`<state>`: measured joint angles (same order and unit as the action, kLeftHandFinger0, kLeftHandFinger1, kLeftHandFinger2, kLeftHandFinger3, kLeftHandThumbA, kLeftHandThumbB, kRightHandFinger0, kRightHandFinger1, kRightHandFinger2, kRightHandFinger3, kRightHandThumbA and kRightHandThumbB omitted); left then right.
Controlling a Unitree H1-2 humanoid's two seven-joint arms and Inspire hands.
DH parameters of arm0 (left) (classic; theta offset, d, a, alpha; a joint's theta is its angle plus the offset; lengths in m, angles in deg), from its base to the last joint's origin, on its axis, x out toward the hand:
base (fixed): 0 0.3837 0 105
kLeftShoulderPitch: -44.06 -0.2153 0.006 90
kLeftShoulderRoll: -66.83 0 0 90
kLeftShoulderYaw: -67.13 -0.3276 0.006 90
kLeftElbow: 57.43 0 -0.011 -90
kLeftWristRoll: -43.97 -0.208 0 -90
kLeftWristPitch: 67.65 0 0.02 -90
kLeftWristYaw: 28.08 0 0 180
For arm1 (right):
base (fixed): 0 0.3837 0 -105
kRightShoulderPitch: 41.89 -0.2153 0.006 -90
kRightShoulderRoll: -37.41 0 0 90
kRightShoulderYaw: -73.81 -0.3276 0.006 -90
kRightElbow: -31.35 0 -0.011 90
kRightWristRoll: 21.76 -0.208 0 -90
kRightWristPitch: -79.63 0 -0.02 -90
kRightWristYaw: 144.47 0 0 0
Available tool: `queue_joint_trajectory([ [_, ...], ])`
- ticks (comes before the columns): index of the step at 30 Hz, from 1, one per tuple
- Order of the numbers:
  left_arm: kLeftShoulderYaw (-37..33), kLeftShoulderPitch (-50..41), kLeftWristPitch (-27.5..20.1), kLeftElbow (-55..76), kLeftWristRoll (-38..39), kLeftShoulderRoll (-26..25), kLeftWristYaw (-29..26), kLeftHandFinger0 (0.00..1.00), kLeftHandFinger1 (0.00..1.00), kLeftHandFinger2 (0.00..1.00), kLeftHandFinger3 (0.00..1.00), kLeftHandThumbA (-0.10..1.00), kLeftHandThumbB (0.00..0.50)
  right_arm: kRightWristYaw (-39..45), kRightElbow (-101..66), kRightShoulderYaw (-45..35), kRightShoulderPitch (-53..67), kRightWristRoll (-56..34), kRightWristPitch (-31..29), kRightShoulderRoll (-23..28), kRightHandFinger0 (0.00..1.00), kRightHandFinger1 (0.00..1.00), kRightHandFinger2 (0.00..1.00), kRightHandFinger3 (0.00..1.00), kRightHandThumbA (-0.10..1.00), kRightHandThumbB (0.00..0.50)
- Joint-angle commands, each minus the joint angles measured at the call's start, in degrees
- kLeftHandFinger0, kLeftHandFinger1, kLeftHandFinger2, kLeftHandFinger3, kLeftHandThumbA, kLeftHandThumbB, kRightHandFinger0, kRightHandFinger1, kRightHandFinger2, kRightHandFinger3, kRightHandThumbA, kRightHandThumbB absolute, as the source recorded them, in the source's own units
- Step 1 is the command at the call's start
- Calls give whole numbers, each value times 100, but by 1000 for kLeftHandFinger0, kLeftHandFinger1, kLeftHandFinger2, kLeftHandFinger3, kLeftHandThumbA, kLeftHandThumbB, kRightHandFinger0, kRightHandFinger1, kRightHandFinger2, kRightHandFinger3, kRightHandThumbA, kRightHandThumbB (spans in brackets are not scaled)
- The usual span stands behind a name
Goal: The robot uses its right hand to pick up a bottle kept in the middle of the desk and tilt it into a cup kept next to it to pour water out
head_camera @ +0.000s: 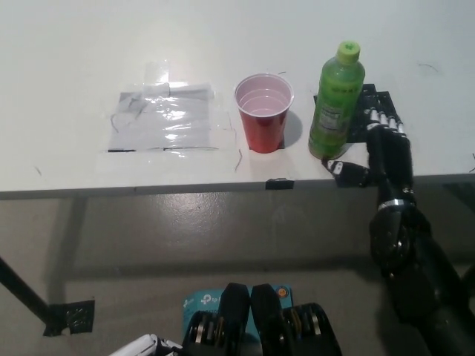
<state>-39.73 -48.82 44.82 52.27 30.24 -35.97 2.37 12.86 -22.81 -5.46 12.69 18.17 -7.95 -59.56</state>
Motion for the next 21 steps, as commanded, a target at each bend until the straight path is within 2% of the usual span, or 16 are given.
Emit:
queue_joint_trajectory([
  [1, 153, -10, -87, 102, 46, -25, -150, 829, 749, 813, 1000, 1000, 410, 1227, -1389, -150, 334, -413, 1135, 142, 1000, 1000, 1000, 1000, 1000, 500],
  [7, 169, -24, -140, 129, 63, -5, -165, 781, 724, 787, 957, 1000, 396, 2276, -3142, -114, 1141, -743, 1994, 219, 1000, 1000, 1000, 1000, 1000, 500],
  [9, 189, 25, -128, 88, 108, -19, -130, 791, 740, 805, 975, 1000, 403, 2508, -3762, -108, 1468, -888, 2181, 224, 1000, 1000, 1000, 1000, 1000, 500],
  [15, 199, 41, -126, 113, 64, -58, -132, 803, 741, 800, 971, 1000, 404, 3012, -5205, -136, 2413, -1726, 2262, 276, 1000, 1000, 1000, 1000, 1000, 500],
  [16, 192, 41, -135, 91, 37, -45, -154, 803, 740, 795, 969, 1000, 417, 3008, -5504, -160, 2679, -1867, 2188, 273, 1000, 1000, 1000, 1000, 909, 473],
  [17, 157, 44, -140, 95, -58, -63, -175, 804, 740, 791, 971, 1000, 425, 2925, -5782, -179, 2984, -1910, 2063, 254, 1000, 1000, 1000, 1000, 843, 413],
  [18, 158, 44, -133, 95, -48, -63, -167, 816, 747, 796, 979, 1000, 417, 2847, -5932, -195, 3177, -1908, 1996, 219, 1000, 1000, 1000, 1000, 796, 362],
  [20, 185, 35, -130, 94, 4, -41, -168, 823, 746, 792, 980, 1000, 413, 2788, -6164, -182, 3475, -1863, 1944, 190, 1000, 1000, 1000, 1000, 708, 292],
  [21, 184, 38, -133, 88, 12, -40, -162, 824, 743, 789, 991, 1000, 413, 2675, -6316, -201, 3825, -1998, 1760, 108, 1000, 1000, 1000, 1000, 615, 205],
])
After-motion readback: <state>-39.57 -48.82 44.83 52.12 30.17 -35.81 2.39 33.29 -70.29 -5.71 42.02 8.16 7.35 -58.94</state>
